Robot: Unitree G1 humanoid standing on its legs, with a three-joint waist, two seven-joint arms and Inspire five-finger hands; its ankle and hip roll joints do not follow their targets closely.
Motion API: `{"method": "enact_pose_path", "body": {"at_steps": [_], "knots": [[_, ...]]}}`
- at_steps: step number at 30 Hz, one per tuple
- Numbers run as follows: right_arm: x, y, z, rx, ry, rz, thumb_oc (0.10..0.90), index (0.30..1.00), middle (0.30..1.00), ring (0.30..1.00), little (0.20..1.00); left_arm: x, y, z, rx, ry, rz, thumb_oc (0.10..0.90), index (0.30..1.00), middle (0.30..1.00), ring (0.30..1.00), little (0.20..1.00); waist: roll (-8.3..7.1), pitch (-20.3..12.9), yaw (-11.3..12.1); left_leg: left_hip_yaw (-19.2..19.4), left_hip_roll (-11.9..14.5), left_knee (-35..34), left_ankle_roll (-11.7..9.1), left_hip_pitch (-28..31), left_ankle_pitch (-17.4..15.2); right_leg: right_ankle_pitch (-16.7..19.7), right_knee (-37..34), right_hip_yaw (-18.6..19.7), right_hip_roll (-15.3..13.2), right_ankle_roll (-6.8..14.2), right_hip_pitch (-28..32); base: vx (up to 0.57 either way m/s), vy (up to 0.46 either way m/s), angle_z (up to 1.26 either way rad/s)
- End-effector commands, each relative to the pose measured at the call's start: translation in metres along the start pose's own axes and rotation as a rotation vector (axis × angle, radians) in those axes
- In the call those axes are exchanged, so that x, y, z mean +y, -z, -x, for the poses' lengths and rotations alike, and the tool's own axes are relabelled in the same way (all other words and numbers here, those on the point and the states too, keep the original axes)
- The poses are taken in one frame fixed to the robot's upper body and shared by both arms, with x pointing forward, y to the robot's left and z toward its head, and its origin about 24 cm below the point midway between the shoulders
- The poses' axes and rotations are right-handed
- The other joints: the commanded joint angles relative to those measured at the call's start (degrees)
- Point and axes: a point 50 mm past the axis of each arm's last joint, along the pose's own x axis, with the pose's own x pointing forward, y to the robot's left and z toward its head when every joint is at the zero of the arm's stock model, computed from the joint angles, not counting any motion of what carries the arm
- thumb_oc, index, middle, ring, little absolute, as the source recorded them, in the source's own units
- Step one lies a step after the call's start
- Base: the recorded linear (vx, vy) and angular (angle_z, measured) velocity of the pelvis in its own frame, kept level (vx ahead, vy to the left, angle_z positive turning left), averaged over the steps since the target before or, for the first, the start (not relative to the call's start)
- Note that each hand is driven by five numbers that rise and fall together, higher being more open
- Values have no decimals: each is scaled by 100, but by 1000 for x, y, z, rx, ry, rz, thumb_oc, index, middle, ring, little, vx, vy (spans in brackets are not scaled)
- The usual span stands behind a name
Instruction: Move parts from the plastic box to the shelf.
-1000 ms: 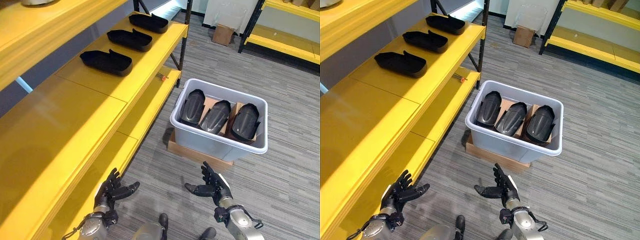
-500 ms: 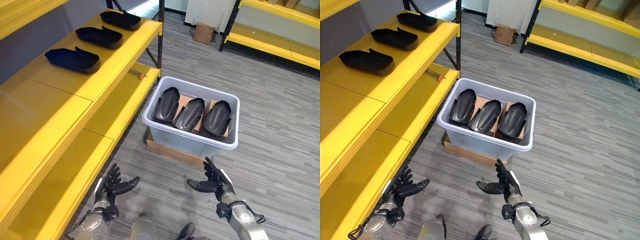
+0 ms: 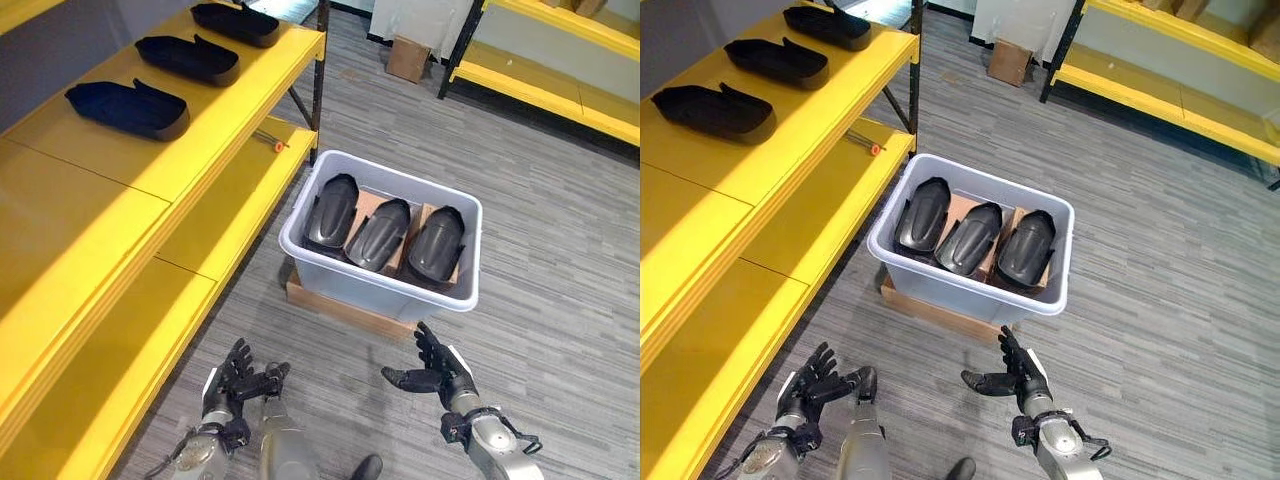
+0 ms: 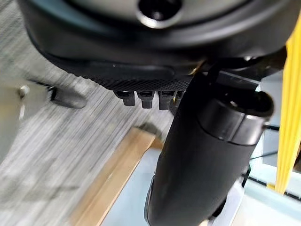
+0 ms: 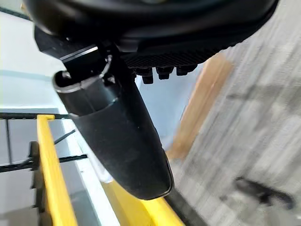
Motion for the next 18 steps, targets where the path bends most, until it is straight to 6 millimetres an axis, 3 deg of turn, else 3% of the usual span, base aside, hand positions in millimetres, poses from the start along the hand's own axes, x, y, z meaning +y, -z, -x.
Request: {"method": "enact_pose_path", "body": {"at_steps": [1, 5, 10, 18], "knots": [[-2, -37, -3, -198, -8, -23, 900, 1000, 1000, 1000, 1000, -5, -43, -4, -200, 71, -11, 900, 1000, 1000, 1000, 1000, 72, -185, 52, -137, 326, -219, -122, 17, 83, -599, 454, -55, 12, 96, 136, 181, 207, -53], [3, -34, -4, -186, -11, -46, 900, 1000, 1000, 1000, 1000, -2, -51, -5, -219, 65, -35, 900, 1000, 1000, 1000, 1000, -33, -158, 50, 5, 107, 319, 73, -23, -310, -570, 839, -43, -354, 245, 125, 151, 223, -15], [7, -38, -6, -196, -26, -50, 900, 1000, 1000, 1000, 1000, -2, -57, -6, -236, 63, -49, 900, 1000, 1000, 1000, 1000, -57, -228, 3, 96, -180, 637, 251, -109, -639, -404, 1065, -184, -670, 425, 43, 136, 198, -14], [10, -38, -6, -189, -54, -15, 900, 1000, 1000, 1000, 1000, -3, -55, -7, -224, 68, -49, 900, 1000, 1000, 1000, 1000, -24, -217, 24, 143, -381, 850, 368, -176, -893, -143, 1124, -401, -856, 569, 8, 91, 90, 4]]}}
